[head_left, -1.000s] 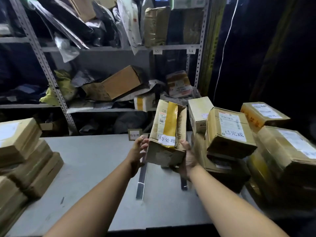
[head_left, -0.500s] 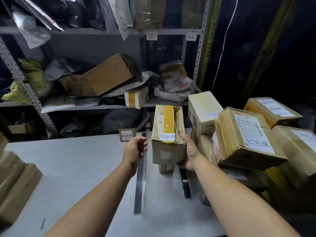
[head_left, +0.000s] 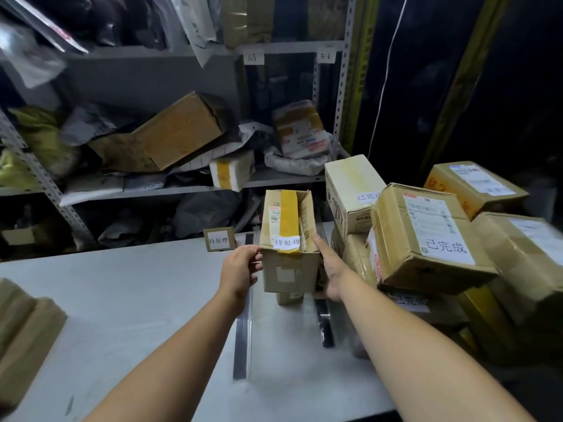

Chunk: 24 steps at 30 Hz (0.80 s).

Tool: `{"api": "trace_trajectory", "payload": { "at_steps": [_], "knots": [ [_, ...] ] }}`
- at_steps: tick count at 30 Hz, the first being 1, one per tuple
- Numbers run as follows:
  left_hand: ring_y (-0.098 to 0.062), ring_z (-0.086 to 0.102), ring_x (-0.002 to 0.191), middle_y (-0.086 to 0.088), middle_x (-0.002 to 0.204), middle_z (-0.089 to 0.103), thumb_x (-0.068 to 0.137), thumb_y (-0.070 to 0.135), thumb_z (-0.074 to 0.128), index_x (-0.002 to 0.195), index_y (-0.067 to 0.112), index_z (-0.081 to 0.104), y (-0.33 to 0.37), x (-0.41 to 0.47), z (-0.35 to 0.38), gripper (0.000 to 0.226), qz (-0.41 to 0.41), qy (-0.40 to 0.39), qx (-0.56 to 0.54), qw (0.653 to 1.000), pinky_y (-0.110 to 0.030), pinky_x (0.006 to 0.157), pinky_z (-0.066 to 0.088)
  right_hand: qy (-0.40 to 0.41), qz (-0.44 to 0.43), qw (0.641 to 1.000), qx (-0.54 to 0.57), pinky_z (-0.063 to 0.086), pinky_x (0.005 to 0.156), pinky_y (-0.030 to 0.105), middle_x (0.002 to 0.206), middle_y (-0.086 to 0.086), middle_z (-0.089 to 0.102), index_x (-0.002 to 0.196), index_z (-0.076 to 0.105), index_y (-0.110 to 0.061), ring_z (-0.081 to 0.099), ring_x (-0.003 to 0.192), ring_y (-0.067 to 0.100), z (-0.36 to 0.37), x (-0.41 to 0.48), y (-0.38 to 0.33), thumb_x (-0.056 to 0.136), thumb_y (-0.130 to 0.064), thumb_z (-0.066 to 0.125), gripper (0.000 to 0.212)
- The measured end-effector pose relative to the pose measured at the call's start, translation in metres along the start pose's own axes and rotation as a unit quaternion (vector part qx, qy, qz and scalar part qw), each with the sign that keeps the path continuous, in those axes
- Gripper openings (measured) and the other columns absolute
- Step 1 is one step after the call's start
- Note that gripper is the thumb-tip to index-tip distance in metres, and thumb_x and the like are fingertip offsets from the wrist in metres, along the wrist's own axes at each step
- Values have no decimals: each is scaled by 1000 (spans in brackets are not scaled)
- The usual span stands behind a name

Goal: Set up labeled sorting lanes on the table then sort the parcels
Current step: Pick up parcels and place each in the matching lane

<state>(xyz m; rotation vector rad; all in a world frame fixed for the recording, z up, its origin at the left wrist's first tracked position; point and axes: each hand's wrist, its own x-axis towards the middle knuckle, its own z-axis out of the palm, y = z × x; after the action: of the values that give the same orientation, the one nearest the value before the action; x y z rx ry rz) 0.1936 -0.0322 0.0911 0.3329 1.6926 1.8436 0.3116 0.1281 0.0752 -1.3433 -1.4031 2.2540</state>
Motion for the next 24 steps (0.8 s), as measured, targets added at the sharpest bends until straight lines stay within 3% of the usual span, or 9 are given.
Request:
{"api": "trace_trajectory", "payload": {
  "at_steps": [2, 4, 7, 11, 14, 16, 18, 22, 24],
  "knots": [
    [-10, 45, 58, 3, 66, 55, 95, 16, 47, 80, 16, 60, 1, -9, 4, 20, 8, 1, 10, 1000, -26, 54, 27, 3, -11, 1000, -7, 46, 70, 33, 85, 3, 77, 98, 69, -24, 67, 84, 22, -1, -7, 2, 90, -70, 57, 48],
    [-10, 45, 58, 4, 64, 55, 96, 13, 46, 82, 15, 60, 4, -18, 8, 20, 18, 4, 15, 1000, -25, 54, 28, 11, -42, 998, -37, 39, 82, 35, 93, -3, 69, 107, 65, -24, 60, 86, 18, -4, -13, 4, 93, -66, 56, 46],
    [-11, 48, 59, 5, 64, 58, 97, 9, 45, 92, 12, 62, 12, -35, 12, 18, 32, 11, 15, 999, -25, 54, 30, 11, -89, 993, -74, 30, 96, 37, 132, -1, 65, 142, 54, -22, 55, 111, 20, -5, -21, 5, 90, -64, 63, 67],
    [-11, 51, 60, 4, 66, 60, 97, 7, 46, 102, 4, 66, 24, -61, 19, 20, 43, 20, 19, 999, -26, 55, 32, 14, -136, 982, -128, 35, 105, 40, 158, 3, 44, 161, 26, -20, 45, 139, 26, -5, -43, 1, 83, -59, 74, 100],
    [-12, 53, 62, 3, 69, 63, 96, 5, 49, 107, 0, 66, 30, -81, 23, 21, 49, 27, 24, 998, -26, 57, 34, 42, -176, 969, -168, 40, 104, 36, 161, 6, 37, 162, 22, -21, 43, 142, 28, -3, -59, 1, 87, -47, 76, 96],
    [-13, 55, 65, 1, 72, 64, 96, 6, 49, 107, 1, 66, 33, -93, 26, 20, 54, 27, 30, 998, -27, 60, 37, 78, -206, 953, -207, 44, 112, 44, 158, 6, 36, 159, 30, -24, 44, 139, 28, 0, -66, 4, 79, -51, 78, 97],
    [-15, 57, 69, -1, 75, 67, 96, 6, 50, 105, 3, 66, 35, -104, 29, 19, 61, 28, 34, 997, -29, 63, 40, 93, -240, 936, -240, 47, 109, 50, 152, 5, 39, 154, 40, -26, 47, 133, 28, 4, -75, 6, 73, -55, 78, 95],
    [-14, 55, 67, 4, 68, 65, 94, 3, 52, 92, 11, 67, 39, -123, 29, 17, 72, 45, 20, 996, -28, 61, 38, 90, -284, 919, -259, 47, 108, 43, 150, 5, 42, 151, 44, -25, 48, 132, 27, 14, -98, 5, 82, -46, 76, 79],
    [-14, 53, 68, 0, 74, 63, 95, 4, 52, 92, 11, 67, 41, -134, 23, 17, 75, 60, 21, 995, -27, 60, 37, 85, -301, 914, -258, 46, 106, 37, 148, 4, 45, 149, 47, -25, 49, 130, 27, 24, -109, 5, 84, -44, 75, 73]
  ]
}}
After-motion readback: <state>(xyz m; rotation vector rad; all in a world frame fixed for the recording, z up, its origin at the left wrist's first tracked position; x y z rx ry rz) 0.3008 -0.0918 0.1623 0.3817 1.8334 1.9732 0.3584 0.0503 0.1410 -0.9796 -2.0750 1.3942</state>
